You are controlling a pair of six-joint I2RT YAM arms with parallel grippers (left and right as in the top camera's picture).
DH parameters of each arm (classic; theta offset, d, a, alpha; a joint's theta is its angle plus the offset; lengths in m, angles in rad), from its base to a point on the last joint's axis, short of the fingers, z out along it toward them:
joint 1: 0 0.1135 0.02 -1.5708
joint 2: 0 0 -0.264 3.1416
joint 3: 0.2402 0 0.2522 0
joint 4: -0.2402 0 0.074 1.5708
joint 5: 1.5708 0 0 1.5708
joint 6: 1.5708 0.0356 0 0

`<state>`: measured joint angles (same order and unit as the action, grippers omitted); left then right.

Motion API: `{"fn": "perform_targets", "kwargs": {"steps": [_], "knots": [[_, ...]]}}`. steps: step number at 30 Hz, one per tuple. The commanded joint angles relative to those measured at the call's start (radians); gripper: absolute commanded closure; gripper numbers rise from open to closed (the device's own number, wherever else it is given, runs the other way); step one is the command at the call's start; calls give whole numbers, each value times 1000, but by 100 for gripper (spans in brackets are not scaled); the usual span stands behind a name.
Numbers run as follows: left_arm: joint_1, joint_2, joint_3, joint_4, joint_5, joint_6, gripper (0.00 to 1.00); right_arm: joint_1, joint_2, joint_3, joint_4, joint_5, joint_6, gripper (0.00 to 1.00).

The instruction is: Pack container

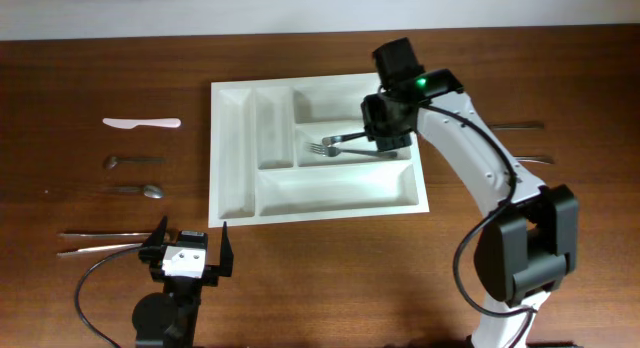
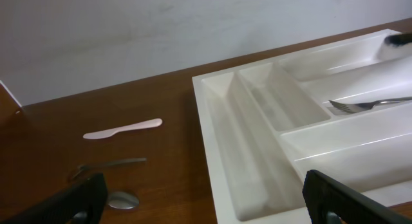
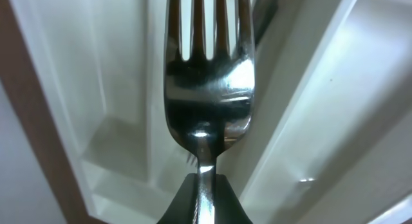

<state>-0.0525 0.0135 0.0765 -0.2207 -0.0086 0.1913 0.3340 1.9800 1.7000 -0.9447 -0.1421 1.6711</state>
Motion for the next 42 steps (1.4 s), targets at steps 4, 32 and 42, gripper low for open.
{"fn": "perform_targets", "kwargs": {"steps": [4, 32, 42], "knots": [[1, -8, -10, 1, -7, 13, 1, 32, 29, 15, 7, 27, 37, 84], [1, -8, -10, 2, -7, 13, 1, -426, 5, 129, -121, 110, -518, 1], [1, -8, -10, 2, -7, 13, 1, -616, 7, 119, -127, 121, -512, 1]]}}
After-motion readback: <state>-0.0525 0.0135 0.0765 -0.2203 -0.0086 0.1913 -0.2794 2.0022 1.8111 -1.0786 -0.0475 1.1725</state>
